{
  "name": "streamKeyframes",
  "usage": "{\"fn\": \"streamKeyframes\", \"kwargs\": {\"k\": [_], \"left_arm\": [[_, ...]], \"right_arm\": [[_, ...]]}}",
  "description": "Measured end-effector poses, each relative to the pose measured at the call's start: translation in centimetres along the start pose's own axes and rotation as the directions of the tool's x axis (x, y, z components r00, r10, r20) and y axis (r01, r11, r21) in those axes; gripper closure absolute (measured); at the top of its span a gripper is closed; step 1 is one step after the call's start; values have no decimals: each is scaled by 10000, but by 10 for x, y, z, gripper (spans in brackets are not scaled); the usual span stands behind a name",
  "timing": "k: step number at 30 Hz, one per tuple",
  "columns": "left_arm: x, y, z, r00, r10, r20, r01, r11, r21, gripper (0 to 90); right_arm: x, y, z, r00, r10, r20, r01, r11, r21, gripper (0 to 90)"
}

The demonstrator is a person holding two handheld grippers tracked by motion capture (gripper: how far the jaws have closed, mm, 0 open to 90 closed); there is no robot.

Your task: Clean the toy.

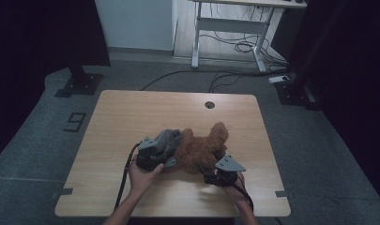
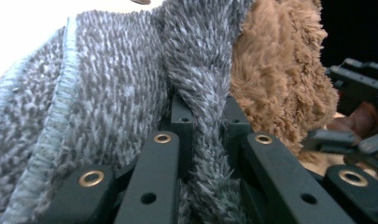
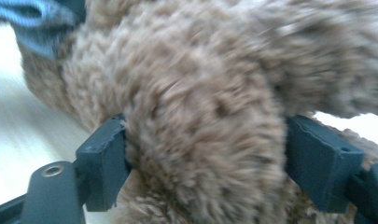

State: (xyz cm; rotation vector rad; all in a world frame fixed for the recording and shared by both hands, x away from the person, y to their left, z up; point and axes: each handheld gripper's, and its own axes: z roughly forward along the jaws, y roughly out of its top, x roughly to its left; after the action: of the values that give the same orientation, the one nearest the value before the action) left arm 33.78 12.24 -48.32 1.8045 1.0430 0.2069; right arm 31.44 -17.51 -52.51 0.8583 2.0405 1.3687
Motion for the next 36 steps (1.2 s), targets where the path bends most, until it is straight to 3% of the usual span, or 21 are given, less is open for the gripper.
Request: {"fn": "streamKeyframes", "kwargs": {"k": [6, 8, 11, 14, 18, 21, 23, 25, 27, 29, 33, 36], "left_arm": [[-2, -9, -5, 9998, 12, 197, -10, 10000, -58, 799], [-2, -12, -7, 9998, 14, 220, -12, 10000, -91, 799], [-3, -17, -11, 9994, -63, 337, 68, 9999, -151, 798], [-3, -22, -15, 9985, -189, 510, 197, 9997, -161, 798], [-6, -28, -20, 9978, -188, 637, 198, 9997, -152, 796], [-8, -30, -23, 9977, -171, 656, 179, 9998, -110, 794], [-8, -29, -24, 9971, -222, 733, 231, 9997, -112, 791], [-10, -25, -26, 9968, -207, 769, 215, 9997, -97, 787], [-12, -19, -29, 9964, -221, 814, 231, 9997, -119, 781], [-18, -8, -34, 9972, 9, 741, 7, 9998, -218, 780], [-35, 19, -41, 9950, 426, 906, -372, 9975, -608, 779], [-55, 39, -37, 9893, 821, 1203, -729, 9942, -790, 779]], "right_arm": [[-11, 24, -29, 9969, 791, 38, -787, 9951, -605, 130], [-15, 31, -33, 9953, 963, -126, -968, 9941, -490, 122], [-20, 31, -26, 9934, 1103, -309, -1100, 9939, 126, 103], [-16, 23, -16, 9939, 1002, -462, -968, 9928, 706, 100], [-6, 16, -9, 9904, 1047, -908, -987, 9927, 687, 102], [1, 8, -2, 9900, 696, -1224, -596, 9947, 835, 190], [5, 3, 0, 9928, 479, -1097, -403, 9967, 700, 265], [5, -1, -2, 9934, 516, -1029, -471, 9978, 459, 345], [8, -2, -5, 9966, 205, -802, -185, 9995, 259, 416], [10, 0, -7, 9981, -28, -615, 45, 9996, 268, 460], [10, 0, -8, 9984, -58, -570, 66, 9999, 148, 481], [10, -1, -7, 9983, -48, -573, 56, 9999, 137, 482]]}}
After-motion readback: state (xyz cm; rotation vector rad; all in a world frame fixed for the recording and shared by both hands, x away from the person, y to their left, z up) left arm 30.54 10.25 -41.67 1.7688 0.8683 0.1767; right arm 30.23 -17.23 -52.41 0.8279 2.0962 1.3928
